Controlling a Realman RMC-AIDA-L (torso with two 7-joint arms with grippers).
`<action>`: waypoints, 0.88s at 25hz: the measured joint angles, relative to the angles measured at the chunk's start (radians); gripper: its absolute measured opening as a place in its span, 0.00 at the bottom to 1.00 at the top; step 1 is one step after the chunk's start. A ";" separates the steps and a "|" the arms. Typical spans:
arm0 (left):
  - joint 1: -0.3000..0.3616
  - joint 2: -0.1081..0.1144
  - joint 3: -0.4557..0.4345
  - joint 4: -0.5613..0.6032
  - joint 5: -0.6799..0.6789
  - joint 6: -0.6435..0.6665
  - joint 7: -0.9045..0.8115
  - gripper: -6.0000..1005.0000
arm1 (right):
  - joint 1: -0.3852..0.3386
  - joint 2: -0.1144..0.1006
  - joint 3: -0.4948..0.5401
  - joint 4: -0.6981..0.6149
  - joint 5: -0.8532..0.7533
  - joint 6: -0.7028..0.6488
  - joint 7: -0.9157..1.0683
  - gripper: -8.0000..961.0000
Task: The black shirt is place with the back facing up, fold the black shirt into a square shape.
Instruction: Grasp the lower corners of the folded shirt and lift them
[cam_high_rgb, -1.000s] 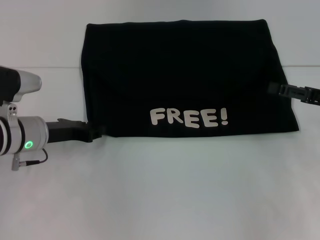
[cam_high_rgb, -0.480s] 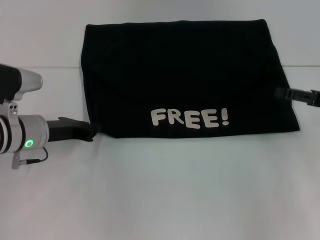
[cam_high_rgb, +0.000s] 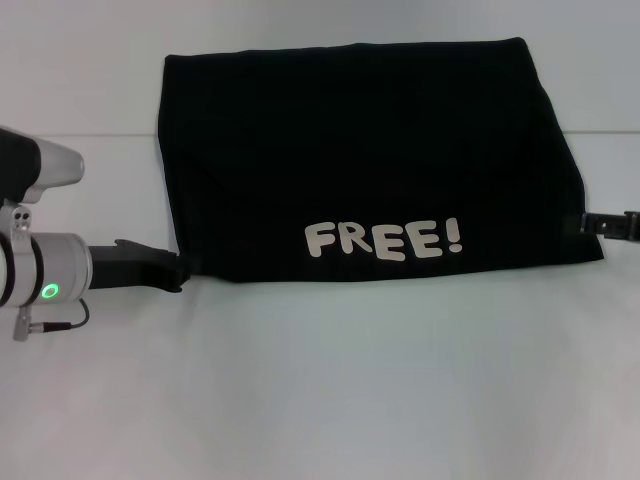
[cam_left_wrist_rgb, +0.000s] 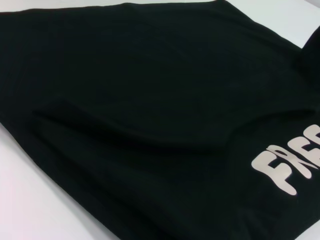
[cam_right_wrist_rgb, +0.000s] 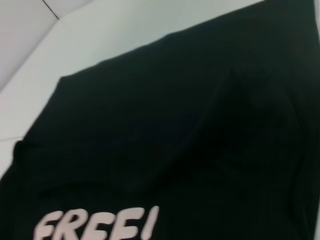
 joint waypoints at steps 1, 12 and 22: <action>-0.001 0.000 0.000 0.000 0.000 -0.001 0.000 0.01 | 0.000 0.006 -0.014 0.001 0.000 0.023 0.003 0.97; -0.013 0.006 0.003 -0.005 0.000 -0.009 0.001 0.02 | 0.000 0.040 -0.076 0.009 -0.002 0.163 0.010 0.95; -0.017 0.009 0.003 -0.007 0.000 -0.010 0.001 0.02 | 0.012 0.045 -0.099 0.059 -0.002 0.216 0.009 0.90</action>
